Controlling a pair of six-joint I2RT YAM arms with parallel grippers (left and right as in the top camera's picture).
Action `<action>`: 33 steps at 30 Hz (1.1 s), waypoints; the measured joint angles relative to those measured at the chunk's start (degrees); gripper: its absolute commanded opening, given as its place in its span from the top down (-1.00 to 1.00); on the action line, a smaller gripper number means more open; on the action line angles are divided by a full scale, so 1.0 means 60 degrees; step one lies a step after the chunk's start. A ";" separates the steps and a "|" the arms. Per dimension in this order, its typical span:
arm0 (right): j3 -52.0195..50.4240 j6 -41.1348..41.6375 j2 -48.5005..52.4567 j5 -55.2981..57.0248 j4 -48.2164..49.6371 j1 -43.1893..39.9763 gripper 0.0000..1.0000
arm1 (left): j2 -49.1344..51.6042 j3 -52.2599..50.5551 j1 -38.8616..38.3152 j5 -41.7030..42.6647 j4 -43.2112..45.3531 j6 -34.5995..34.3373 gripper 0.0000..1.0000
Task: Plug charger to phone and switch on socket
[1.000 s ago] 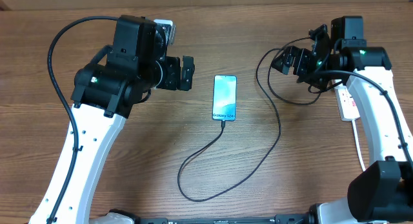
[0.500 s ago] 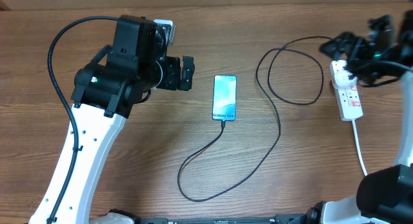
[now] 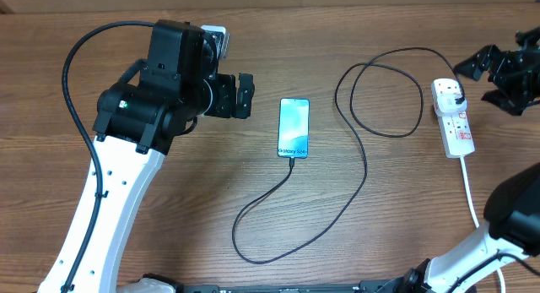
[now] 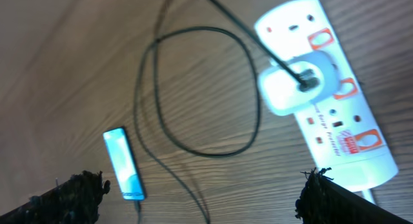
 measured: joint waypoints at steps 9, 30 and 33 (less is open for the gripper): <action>0.0000 -0.0109 0.1053 0.0444 0.0583 -0.0095 -1.00 | 0.0000 0.0000 0.0000 0.0000 0.0000 0.0000 -0.99; -0.0412 -0.0117 0.2153 0.1617 0.1395 -0.0095 -1.00 | 0.0000 0.0000 0.0000 0.0004 -0.0004 0.0000 -0.99; -0.0659 -0.0117 0.2339 0.1574 0.1657 -0.0095 -1.00 | 0.0000 0.0000 0.0000 0.0000 -0.0004 0.0000 -0.99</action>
